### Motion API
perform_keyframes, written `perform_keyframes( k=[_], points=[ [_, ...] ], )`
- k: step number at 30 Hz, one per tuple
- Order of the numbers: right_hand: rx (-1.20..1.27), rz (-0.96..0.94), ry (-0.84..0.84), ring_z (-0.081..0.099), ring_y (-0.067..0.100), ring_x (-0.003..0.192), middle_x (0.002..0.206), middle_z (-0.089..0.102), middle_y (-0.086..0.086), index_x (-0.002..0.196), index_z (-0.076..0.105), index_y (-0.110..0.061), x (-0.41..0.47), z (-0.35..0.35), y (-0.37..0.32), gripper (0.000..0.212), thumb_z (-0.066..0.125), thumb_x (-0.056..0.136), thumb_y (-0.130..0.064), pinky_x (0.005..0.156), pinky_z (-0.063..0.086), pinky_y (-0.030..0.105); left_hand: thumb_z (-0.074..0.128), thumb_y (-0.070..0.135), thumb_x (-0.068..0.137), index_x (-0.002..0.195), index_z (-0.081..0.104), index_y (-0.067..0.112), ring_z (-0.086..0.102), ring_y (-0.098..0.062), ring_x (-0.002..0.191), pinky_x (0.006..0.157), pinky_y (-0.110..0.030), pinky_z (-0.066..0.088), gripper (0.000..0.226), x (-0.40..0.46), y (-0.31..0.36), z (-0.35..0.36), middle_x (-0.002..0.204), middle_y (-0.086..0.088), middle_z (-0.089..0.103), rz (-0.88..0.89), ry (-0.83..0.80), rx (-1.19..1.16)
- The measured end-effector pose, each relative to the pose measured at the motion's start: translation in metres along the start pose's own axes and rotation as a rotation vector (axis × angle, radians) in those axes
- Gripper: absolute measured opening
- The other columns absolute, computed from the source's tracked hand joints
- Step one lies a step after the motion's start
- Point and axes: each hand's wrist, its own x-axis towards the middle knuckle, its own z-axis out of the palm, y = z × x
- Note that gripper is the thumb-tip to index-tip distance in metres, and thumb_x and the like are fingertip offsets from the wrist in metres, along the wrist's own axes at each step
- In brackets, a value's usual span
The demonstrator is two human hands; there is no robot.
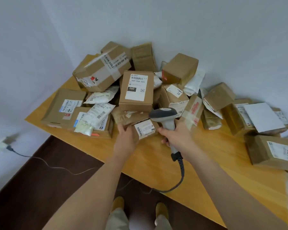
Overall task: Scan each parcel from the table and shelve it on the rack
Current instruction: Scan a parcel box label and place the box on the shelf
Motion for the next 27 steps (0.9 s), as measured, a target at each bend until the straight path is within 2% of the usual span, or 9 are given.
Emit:
perform_keyframes(
  k=[4,6,9,11,13,16,20,23,27],
  points=[
    [-0.001,-0.046,-0.102,0.058,0.006,0.047,0.079,0.060,-0.003,0.112,0.057,-0.020,0.002,-0.021,0.012,0.023,0.068,0.092,-0.018,0.050,0.046,0.019,0.074,0.021,0.084,0.139,0.037,0.015,0.056,-0.031,0.110,0.092,-0.041,0.051,0.067,-0.009,0.001,0.018,0.140,-0.008,0.020,-0.161,0.061,-0.016],
    [0.025,-0.054,-0.136,0.058,0.007,0.049,0.078,0.060,-0.004,0.101,0.055,-0.025,0.001,-0.029,0.017,0.018,0.067,0.093,-0.016,0.052,0.047,0.021,0.073,0.021,0.086,0.140,0.037,0.017,0.053,-0.028,0.115,0.090,-0.041,0.050,0.066,-0.017,0.004,0.025,0.141,-0.007,0.032,-0.182,0.086,-0.070],
    [0.022,-0.051,-0.157,0.059,0.007,0.049,0.079,0.062,-0.003,0.093,0.053,-0.029,-0.002,-0.034,0.021,0.020,0.068,0.092,-0.016,0.051,0.047,0.020,0.070,0.019,0.087,0.127,0.041,0.018,0.056,-0.025,0.104,0.082,-0.043,0.052,0.050,-0.030,0.008,0.032,0.125,-0.006,0.052,-0.200,0.088,-0.133],
    [0.045,-0.039,-0.175,0.058,0.008,0.049,0.082,0.065,-0.001,0.095,0.056,-0.026,-0.003,-0.033,0.021,0.015,0.067,0.092,-0.016,0.048,0.045,0.019,0.074,0.023,0.083,0.131,0.038,0.016,0.055,-0.025,0.106,0.083,-0.042,0.052,0.060,-0.035,0.008,0.033,0.128,-0.005,0.050,-0.228,0.085,-0.174],
    [0.110,-0.009,-0.200,0.057,0.010,0.049,0.094,0.069,0.003,0.099,0.058,-0.022,-0.003,-0.032,0.019,0.009,0.065,0.094,-0.018,0.047,0.045,0.020,0.078,0.026,0.080,0.143,0.032,0.012,0.051,-0.023,0.114,0.084,-0.032,0.046,0.079,-0.038,0.010,0.035,0.133,-0.006,0.044,-0.257,0.069,-0.217],
    [0.202,0.053,-0.210,0.055,0.012,0.049,0.108,0.068,0.006,0.104,0.058,-0.019,-0.003,-0.032,0.018,0.010,0.061,0.097,-0.025,0.048,0.045,0.024,0.079,0.030,0.077,0.136,0.045,0.006,0.046,-0.018,0.098,0.078,-0.027,0.039,0.072,-0.041,0.011,0.038,0.118,-0.006,0.041,-0.293,0.053,-0.260],
    [0.280,0.149,-0.231,0.055,0.013,0.046,0.107,0.061,0.010,0.118,0.056,-0.011,-0.007,-0.033,0.016,0.030,0.062,0.096,-0.030,0.046,0.045,0.023,0.078,0.026,0.078,0.127,0.053,0.003,0.062,-0.021,0.081,0.076,-0.037,0.058,0.060,-0.048,0.007,0.041,0.101,-0.005,0.062,-0.474,0.013,-0.650],
    [0.270,0.193,-0.237,0.054,0.011,0.040,0.099,0.056,0.015,0.125,0.053,-0.001,-0.012,-0.033,0.016,0.042,0.062,0.096,-0.031,0.041,0.045,0.022,0.074,0.027,0.084,0.127,0.050,0.001,0.067,-0.019,0.076,0.068,-0.029,0.060,0.056,-0.057,0.003,0.042,0.102,-0.010,0.065,-0.661,-0.051,-0.983],
    [0.268,0.192,-0.259,0.055,0.012,0.043,0.098,0.056,0.011,0.123,0.052,-0.001,-0.017,-0.028,0.014,0.039,0.061,0.097,-0.028,0.043,0.044,0.024,0.075,0.033,0.082,0.123,0.056,0.001,0.069,-0.021,0.081,0.062,-0.025,0.059,0.055,-0.062,-0.010,0.042,0.111,-0.014,0.066,-0.717,-0.098,-1.039]
  ],
)
